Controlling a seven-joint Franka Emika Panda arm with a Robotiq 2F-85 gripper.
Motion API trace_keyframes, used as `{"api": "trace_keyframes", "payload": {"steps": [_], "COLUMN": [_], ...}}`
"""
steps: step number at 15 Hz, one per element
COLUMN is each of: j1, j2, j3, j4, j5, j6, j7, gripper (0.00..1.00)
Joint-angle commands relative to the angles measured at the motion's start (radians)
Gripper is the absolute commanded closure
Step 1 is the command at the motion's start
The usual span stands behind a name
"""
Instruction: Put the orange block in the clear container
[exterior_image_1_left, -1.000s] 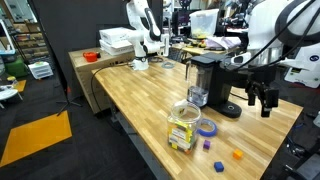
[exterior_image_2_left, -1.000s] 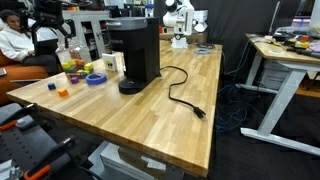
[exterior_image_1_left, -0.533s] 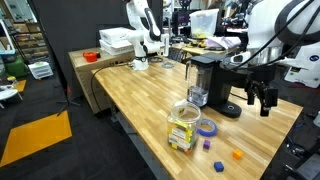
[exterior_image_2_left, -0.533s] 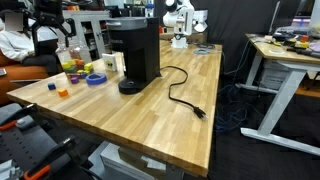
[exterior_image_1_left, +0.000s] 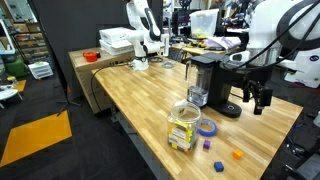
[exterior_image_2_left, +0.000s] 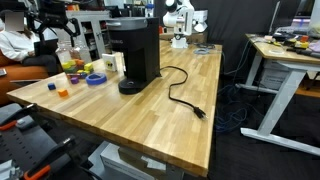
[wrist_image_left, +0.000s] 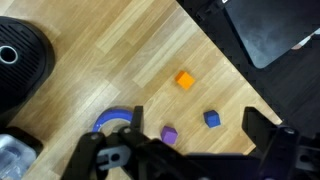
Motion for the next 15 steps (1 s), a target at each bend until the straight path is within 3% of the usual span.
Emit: {"api": "trace_keyframes", "payload": {"steps": [1,5,11,15], "j1": [0.002,0.006,-0.025,-0.034], "j2": [0.022,0.101,0.226,0.284], "j3": [0.048,0.094,0.106,0.141], "j4": [-0.014,-0.009,0.015,0.047], "j5": [-0.015,-0.041,-0.081,-0.025], "j6": [0.06,0.12,0.19,0.173], "j7": [0.027,0.059,0.077,0.017], "gripper": [0.0,0.0,0.0,0.0]}}
